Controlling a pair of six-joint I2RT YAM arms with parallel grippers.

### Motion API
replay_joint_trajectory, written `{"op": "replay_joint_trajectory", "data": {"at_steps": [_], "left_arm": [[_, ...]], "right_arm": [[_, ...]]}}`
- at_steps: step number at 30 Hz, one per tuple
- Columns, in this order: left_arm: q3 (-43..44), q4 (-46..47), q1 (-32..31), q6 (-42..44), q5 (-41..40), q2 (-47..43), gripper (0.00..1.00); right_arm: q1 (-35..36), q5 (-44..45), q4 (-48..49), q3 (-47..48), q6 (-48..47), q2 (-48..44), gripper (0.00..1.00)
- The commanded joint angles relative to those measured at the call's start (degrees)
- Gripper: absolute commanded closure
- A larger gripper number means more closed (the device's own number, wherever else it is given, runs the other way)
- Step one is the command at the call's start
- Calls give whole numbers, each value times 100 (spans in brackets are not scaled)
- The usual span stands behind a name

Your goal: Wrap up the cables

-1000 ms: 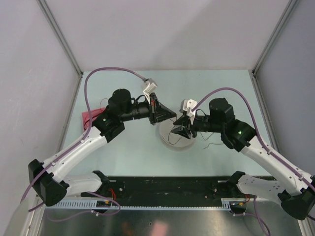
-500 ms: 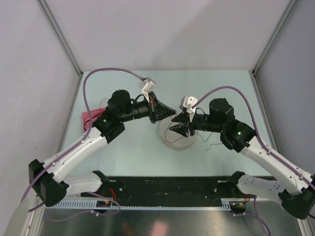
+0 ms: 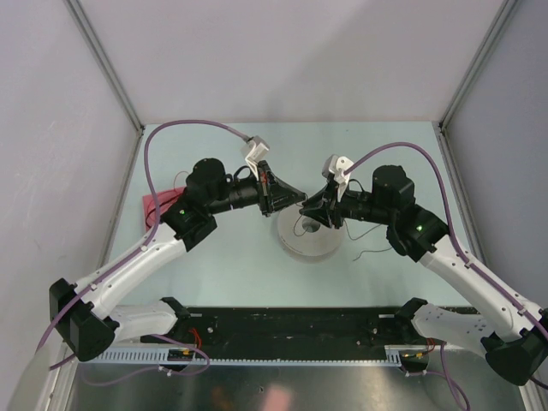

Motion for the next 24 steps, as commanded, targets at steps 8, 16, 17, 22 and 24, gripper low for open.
{"op": "replay_joint_trajectory", "data": {"at_steps": [8, 16, 17, 22, 24], "left_arm": [[-60, 322, 32, -71, 51, -130, 100], [-204, 392, 33, -188, 52, -187, 100], [-241, 413, 47, -235, 47, -204, 100], [-415, 595, 169, -442, 112, -277, 97], [-399, 617, 255, -521, 275, -266, 75]], "right_arm": [[-20, -339, 310, 101, 132, 26, 86], [-243, -340, 318, 93, 395, 23, 100], [-311, -368, 326, 93, 465, 27, 100], [-703, -672, 406, 77, 715, 16, 100], [-747, -722, 412, 62, 694, -10, 100]]}}
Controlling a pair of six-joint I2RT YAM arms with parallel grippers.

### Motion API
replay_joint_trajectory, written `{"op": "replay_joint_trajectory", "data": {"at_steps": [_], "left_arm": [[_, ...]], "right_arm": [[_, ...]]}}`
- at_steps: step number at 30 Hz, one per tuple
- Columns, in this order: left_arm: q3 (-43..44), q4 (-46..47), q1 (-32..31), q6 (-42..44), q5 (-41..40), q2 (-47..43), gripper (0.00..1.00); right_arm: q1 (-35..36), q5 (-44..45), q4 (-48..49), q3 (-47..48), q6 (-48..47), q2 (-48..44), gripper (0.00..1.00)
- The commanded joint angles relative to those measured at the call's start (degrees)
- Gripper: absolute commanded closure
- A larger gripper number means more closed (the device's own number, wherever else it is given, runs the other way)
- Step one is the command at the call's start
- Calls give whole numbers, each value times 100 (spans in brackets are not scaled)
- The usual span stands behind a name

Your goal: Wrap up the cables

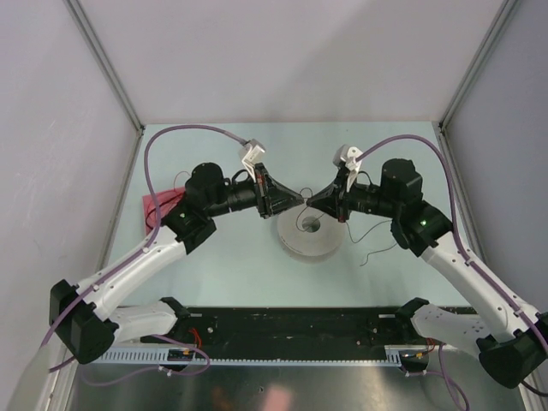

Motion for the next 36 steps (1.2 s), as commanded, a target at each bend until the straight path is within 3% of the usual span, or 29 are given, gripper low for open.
{"op": "replay_joint_trajectory", "data": {"at_steps": [1, 3, 9, 12, 17, 21, 26, 31, 36], "left_arm": [[-20, 233, 237, -284, 350, -178, 60], [2, 225, 445, -318, 485, -192, 43], [-257, -516, 1086, 27, 378, -41, 33], [-623, -575, 1200, 47, 472, 250, 29], [-892, -584, 1277, 265, 504, 1035, 21], [-861, -579, 1297, 528, 248, 1658, 19], [-622, -579, 1332, 540, 101, 2517, 19], [-338, -379, 1331, 343, 436, 3279, 23], [-103, 58, 1331, 86, 850, 3757, 37]], "right_arm": [[-188, -190, 292, 64, 151, -68, 100], [-237, -156, 78, 59, 5, -112, 100], [-1052, -130, -562, 63, -591, -263, 100], [-1914, -323, -717, 79, -1138, -304, 100], [-3987, -644, -1148, 321, -2420, -175, 100], [-5311, -513, -789, 470, -2953, 1, 100], [-6419, -395, 33, 611, -2751, 215, 100], [-6757, -767, -140, 629, -2548, 294, 100], [-6590, -1150, -725, 631, -2432, 359, 100]]}}
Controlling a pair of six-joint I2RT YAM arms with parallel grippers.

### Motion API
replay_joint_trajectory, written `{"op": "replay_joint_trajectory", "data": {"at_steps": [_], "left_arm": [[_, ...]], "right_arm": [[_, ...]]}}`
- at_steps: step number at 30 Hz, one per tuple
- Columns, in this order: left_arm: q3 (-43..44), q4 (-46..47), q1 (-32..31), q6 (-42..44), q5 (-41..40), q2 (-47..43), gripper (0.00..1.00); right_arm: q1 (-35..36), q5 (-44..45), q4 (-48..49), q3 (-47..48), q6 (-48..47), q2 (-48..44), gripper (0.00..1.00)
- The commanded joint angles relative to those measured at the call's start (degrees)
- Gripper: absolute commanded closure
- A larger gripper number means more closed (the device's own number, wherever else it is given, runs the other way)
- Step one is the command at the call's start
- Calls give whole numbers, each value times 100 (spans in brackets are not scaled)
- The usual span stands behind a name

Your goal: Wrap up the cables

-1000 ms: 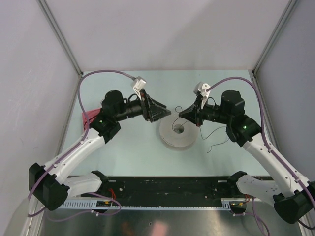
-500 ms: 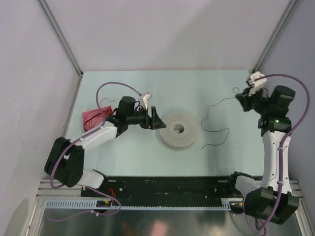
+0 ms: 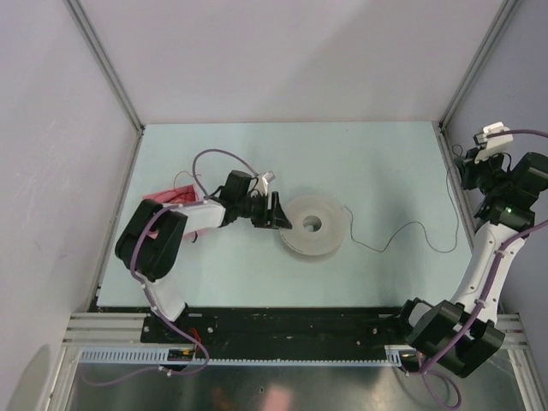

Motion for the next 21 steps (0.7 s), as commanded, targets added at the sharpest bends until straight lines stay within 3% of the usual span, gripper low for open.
{"op": "replay_joint_trajectory", "data": {"at_steps": [1, 7, 10, 14, 21], "left_arm": [[432, 559, 31, -121, 338, 264, 44], [569, 646, 37, -140, 1019, 213, 80], [539, 540, 38, 121, 1333, -223, 97], [475, -126, -37, 1147, 1193, -1225, 100], [217, -1958, -829, 3870, -109, -2912, 100]], "right_arm": [[221, -456, -440, 252, 92, 39, 100], [621, -522, -388, 252, 299, 5, 100], [752, -554, -277, 254, 440, -25, 100], [1008, -720, -369, 250, 421, -75, 100], [2376, -457, -1273, 246, -98, -147, 100]]}}
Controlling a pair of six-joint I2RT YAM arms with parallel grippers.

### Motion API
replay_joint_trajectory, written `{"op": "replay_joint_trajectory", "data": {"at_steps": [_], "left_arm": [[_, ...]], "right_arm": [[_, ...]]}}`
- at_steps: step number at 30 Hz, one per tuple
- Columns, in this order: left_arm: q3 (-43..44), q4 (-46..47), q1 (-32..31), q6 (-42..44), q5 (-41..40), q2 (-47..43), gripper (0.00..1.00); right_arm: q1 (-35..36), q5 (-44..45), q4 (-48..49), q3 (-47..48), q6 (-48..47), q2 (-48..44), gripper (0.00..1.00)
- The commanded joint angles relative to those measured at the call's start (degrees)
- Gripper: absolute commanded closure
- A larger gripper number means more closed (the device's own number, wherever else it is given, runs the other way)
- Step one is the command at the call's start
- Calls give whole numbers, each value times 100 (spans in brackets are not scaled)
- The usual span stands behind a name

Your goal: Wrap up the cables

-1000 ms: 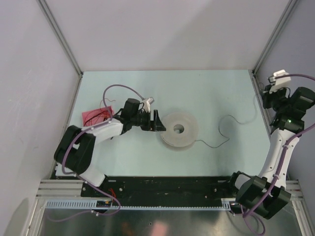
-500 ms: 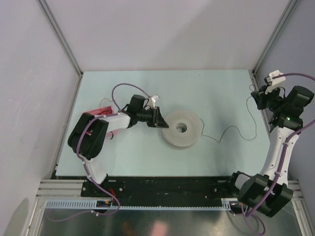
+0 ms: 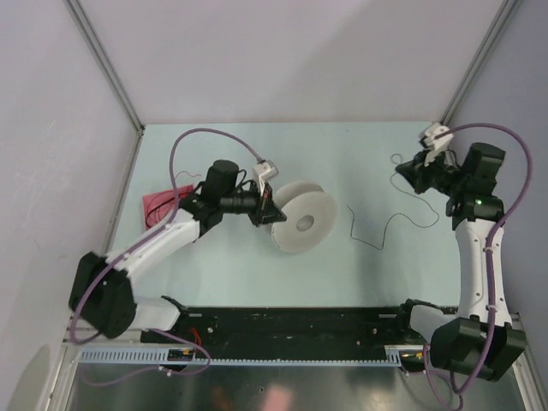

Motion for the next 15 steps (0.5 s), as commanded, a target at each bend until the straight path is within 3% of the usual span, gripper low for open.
{"op": "replay_joint_trajectory", "data": {"at_steps": [1, 8, 15], "left_arm": [[-246, -1122, -649, 2392, -884, -1061, 100], [-691, -1702, -1436, 4149, -1646, -1992, 100], [-707, -1828, -2005, 4423, -2350, -2159, 100]], "right_arm": [[830, -20, -617, 222, -338, -166, 100], [2572, 375, -1126, 162, -1124, -229, 100], [4425, 1545, -1044, -133, -1173, -278, 100]]}}
